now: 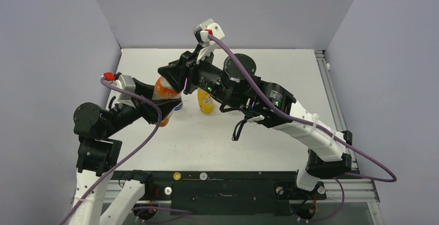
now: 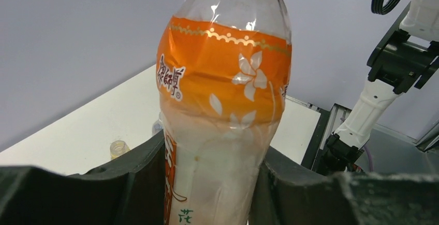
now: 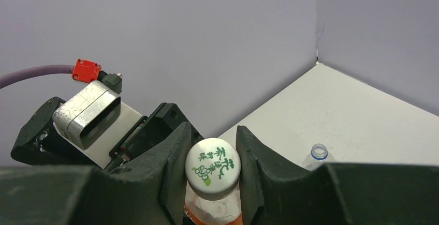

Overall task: Unscrew the bottle caps
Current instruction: Unscrew the bottle cap from the plastic bottle.

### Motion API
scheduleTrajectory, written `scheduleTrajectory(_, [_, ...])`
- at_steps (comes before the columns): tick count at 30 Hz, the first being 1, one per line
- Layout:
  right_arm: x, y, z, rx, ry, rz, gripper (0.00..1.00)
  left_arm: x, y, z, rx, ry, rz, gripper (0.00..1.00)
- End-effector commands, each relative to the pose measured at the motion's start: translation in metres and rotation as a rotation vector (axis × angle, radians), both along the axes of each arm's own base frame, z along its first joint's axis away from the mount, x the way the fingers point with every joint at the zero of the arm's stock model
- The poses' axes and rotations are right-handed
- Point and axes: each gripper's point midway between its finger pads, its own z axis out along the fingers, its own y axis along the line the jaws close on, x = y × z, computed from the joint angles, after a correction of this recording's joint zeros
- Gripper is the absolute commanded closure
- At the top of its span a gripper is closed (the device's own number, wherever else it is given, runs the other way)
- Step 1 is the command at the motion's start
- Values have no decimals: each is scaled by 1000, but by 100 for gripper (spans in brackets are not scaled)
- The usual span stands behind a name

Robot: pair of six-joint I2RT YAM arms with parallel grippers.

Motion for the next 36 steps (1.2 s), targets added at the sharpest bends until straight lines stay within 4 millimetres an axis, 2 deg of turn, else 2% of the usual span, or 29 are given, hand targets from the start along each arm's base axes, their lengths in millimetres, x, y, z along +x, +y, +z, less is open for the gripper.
scheduleTrajectory(1, [0,-3,-1,-24,-26,-13,100,-18,-2,34,-79,-67,-45,71])
scheduleTrajectory(5, [-15,-5,14,22,-86,91,100,-39,-13,42,-143,21,-195,79])
scheduleTrajectory(6, [-22,-8,27,66,-104,137,100,-43,-15,44,-148,37,-221,81])
scheduleTrajectory(7, [-32,-4,24,66,-116,229,100,-49,-18,45,-150,65,-270,81])
scheduleTrajectory(8, [-42,-14,45,139,-151,280,100,-54,-19,46,-146,74,-302,82])
scheduleTrajectory(9, [-52,-10,36,134,-163,368,100,-59,-20,51,-160,86,-320,83])
scheduleTrajectory(12, [-80,-24,53,227,-242,515,100,-71,-20,60,-163,76,-364,88])
scheduleTrajectory(16, [-95,-29,58,230,-291,610,100,-80,-20,66,-163,67,-387,92])
scheduleTrajectory(18, [-95,-29,59,217,-297,615,100,-81,-20,64,-158,71,-396,94])
scheduleTrajectory(19, [-93,-28,55,198,-285,607,100,-80,-21,62,-154,72,-395,94])
scheduleTrajectory(21, [-78,-27,53,172,-271,517,72,-76,-21,57,-138,58,-379,94])
scheduleTrajectory(22, [-62,-29,55,172,-253,417,41,-73,-20,54,-126,35,-360,94])
scheduleTrajectory(24, [-41,-33,50,151,-219,275,25,-64,-18,47,-87,-14,-313,95])
scheduleTrajectory(25, [-35,-33,45,134,-200,237,23,-60,-16,47,-82,-39,-272,96])
scheduleTrajectory(26, [-26,-36,47,136,-182,166,22,-51,-14,38,-41,-62,-228,97])
scheduleTrajectory(27, [-21,-32,37,106,-155,142,21,-44,-10,38,-34,-87,-174,97])
scheduleTrajectory(28, [-14,-38,44,116,-140,76,21,-36,-7,30,11,-125,-129,97])
scheduleTrajectory(30, [-3,-37,39,84,-87,-12,20,-20,2,25,55,-185,-22,98])
scheduleTrajectory(33, [8,-32,25,9,-35,-110,19,7,20,18,106,-243,156,99])
scheduleTrajectory(36, [17,-27,13,-37,-27,-181,19,23,32,14,148,-278,255,100])
